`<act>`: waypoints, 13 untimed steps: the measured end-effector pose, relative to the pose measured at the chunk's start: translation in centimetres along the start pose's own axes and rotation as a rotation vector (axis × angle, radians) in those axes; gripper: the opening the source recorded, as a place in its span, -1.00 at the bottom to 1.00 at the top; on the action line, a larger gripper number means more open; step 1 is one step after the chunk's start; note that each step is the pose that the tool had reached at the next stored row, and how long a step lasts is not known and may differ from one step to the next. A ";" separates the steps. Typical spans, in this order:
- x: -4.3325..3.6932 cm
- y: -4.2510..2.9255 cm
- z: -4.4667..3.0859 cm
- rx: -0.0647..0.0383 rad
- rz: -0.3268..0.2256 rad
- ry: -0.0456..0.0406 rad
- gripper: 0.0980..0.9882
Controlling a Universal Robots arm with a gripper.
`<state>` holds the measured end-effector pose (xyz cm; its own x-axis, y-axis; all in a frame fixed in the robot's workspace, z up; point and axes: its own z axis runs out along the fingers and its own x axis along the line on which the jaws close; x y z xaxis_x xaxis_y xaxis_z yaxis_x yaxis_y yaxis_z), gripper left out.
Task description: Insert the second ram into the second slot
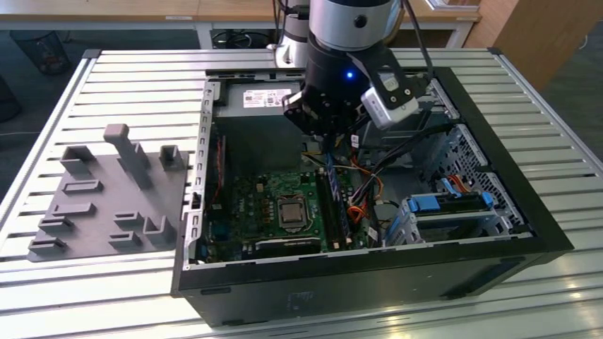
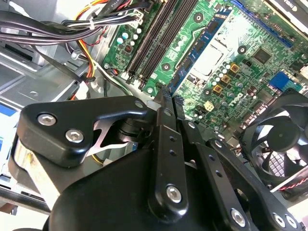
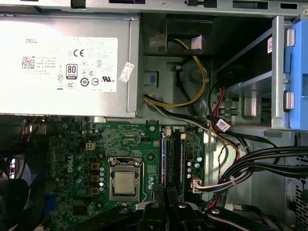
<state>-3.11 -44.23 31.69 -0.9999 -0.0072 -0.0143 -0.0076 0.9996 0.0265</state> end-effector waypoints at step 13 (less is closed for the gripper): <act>0.00 -0.02 0.35 0.000 0.000 0.0001 -0.91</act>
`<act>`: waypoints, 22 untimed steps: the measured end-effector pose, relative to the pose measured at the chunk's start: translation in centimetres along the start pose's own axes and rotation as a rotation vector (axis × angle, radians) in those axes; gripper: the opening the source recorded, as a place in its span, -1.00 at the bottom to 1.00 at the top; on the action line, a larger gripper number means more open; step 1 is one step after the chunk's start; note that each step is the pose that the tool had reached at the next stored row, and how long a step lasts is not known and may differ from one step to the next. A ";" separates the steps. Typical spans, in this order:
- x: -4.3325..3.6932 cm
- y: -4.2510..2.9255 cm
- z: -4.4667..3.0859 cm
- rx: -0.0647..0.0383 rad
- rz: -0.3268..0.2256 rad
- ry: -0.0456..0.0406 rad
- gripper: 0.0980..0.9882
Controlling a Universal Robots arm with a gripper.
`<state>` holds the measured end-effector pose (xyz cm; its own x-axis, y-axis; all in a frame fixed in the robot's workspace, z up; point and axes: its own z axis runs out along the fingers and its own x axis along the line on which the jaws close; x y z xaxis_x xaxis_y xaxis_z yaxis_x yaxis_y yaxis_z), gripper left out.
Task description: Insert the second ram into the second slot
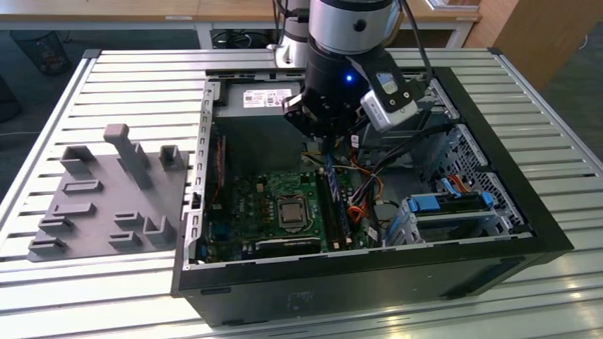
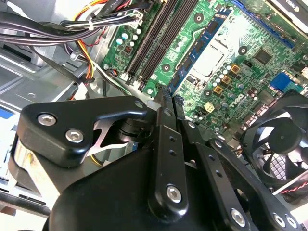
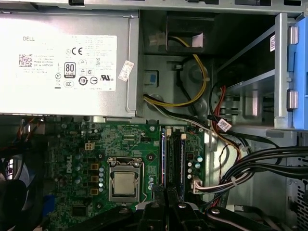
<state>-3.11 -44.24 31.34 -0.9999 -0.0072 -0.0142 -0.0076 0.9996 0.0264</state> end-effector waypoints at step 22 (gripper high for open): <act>0.01 -0.02 0.71 0.000 0.000 0.0000 -0.91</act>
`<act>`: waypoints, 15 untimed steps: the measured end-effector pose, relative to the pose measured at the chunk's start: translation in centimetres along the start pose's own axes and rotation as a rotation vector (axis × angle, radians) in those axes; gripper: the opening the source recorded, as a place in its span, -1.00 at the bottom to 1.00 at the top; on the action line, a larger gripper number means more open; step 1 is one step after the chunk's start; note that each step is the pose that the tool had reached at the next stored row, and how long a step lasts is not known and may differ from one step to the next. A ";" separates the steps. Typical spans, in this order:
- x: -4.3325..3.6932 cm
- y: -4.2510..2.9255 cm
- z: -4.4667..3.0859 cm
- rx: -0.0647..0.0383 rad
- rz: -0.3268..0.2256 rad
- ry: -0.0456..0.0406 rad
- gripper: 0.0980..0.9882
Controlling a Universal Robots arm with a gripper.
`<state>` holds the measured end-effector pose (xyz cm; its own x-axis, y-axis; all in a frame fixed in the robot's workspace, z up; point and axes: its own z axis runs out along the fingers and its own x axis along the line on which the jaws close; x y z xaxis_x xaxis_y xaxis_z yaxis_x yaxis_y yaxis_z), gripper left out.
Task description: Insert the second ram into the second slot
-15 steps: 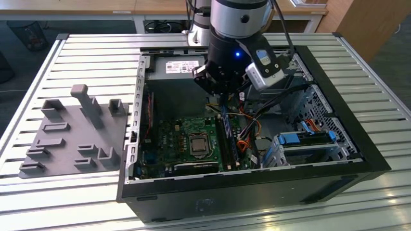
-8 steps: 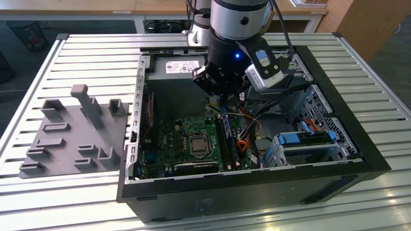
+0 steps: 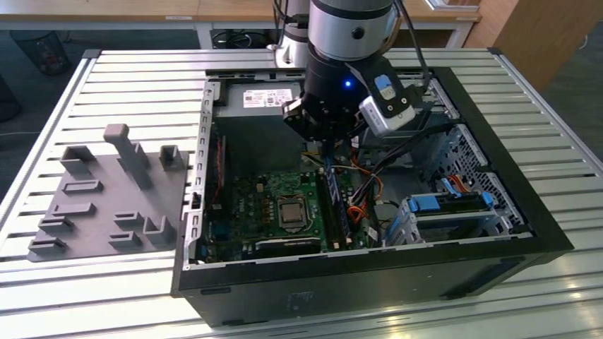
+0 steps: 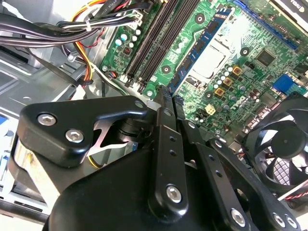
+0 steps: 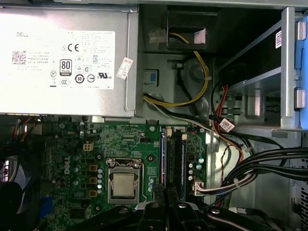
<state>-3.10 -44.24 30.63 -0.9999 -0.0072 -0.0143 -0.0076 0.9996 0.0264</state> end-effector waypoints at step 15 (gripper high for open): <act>0.00 -0.08 0.62 0.003 0.000 0.0002 -0.91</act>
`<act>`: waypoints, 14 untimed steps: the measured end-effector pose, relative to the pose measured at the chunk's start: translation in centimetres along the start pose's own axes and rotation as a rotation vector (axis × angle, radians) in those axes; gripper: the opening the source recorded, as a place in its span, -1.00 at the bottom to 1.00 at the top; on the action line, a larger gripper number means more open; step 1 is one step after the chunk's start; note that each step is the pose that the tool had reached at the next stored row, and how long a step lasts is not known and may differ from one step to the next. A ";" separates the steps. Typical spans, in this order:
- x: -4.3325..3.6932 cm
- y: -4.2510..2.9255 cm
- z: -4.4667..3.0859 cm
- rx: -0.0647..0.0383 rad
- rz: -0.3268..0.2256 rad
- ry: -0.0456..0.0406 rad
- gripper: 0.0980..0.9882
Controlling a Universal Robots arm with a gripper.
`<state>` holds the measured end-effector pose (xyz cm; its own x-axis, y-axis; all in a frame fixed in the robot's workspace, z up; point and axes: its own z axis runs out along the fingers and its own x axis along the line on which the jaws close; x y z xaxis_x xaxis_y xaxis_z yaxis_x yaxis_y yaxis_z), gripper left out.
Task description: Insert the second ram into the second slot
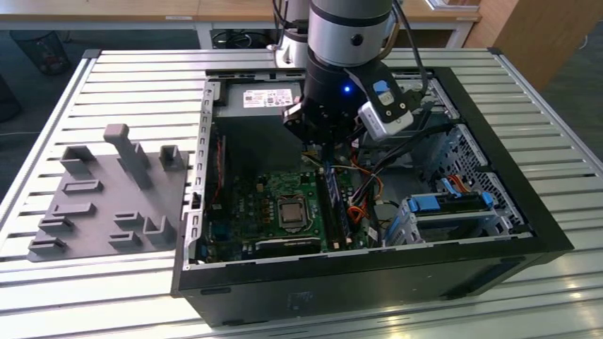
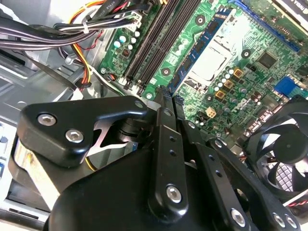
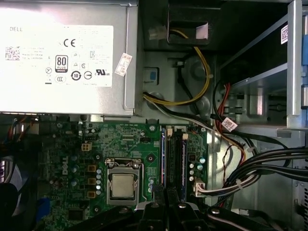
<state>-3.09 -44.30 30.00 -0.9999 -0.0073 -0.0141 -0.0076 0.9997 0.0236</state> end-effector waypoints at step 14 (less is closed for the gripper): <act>-0.02 -1.20 0.86 0.006 0.002 0.0010 -0.91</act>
<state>-3.05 -45.48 29.12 -0.9999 -0.0053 -0.0130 -0.0055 0.9998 0.0176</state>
